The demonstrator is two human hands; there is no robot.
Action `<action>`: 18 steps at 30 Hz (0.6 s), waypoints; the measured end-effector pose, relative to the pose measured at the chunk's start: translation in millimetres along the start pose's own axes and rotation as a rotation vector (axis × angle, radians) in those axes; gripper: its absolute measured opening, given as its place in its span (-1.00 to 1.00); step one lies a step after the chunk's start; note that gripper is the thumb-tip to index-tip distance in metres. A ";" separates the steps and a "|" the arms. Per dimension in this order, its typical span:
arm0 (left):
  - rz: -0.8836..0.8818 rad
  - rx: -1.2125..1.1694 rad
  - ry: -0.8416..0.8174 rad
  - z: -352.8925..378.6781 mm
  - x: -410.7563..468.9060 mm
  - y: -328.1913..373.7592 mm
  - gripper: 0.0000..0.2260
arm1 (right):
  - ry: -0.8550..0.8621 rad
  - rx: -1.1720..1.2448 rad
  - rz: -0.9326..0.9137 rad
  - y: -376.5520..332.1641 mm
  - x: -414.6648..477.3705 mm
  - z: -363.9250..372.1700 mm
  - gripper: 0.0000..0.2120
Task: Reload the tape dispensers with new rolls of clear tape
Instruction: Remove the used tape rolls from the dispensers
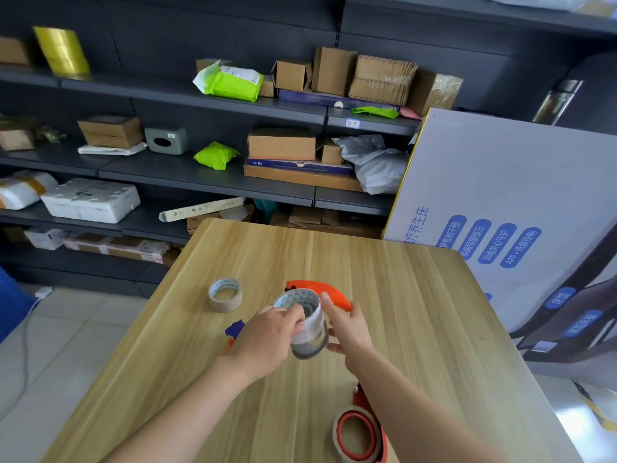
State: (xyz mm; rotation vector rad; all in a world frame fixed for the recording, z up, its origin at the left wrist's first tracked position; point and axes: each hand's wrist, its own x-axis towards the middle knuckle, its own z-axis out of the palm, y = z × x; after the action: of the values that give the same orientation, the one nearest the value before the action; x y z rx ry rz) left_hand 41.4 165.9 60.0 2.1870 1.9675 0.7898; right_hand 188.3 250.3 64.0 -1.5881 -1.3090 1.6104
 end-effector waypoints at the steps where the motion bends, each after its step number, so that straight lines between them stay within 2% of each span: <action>1: 0.035 0.045 -0.003 0.7 -1.8 -2.9 -0.84 | 0.046 -0.072 -0.061 0.7 1.3 -1.8 -0.53; 4: 0.096 0.182 -0.006 0.2 -5.9 -2.1 -0.86 | 0.108 -0.513 -0.265 2.8 7.2 -9.9 -0.81; 6: 0.150 0.214 -0.026 0.1 -7.7 2.3 -0.82 | 0.135 -0.875 -0.377 6.2 8.2 -12.5 -0.84; 8: 0.170 0.248 -0.077 7.2 -9.1 1.3 -0.77 | 0.125 -1.110 -0.472 10.4 5.7 -11.3 -0.84; 10: 0.164 0.291 -0.138 15.7 -13.4 -0.5 -0.76 | 0.059 -1.195 -0.487 17.0 0.5 -8.4 -0.89; 12: 0.085 0.243 -0.243 24.6 -19.1 -3.7 -0.86 | -0.002 -1.220 -0.423 29.5 -1.3 -6.9 -0.84; 15: -0.074 0.130 -0.356 34.9 -28.6 -5.6 -0.88 | -0.031 -1.220 -0.333 51.3 -2.7 -5.2 -0.68; 18: -0.226 -0.076 -0.382 39.6 -32.5 -8.7 -0.83 | -0.050 -1.214 -0.268 67.2 -3.1 -3.4 -0.74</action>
State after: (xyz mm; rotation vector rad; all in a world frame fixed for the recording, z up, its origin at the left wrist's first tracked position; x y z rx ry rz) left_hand 49.7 147.0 12.3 1.8594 1.9047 0.3747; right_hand 209.2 221.9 6.7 -1.7970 -2.6464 0.6184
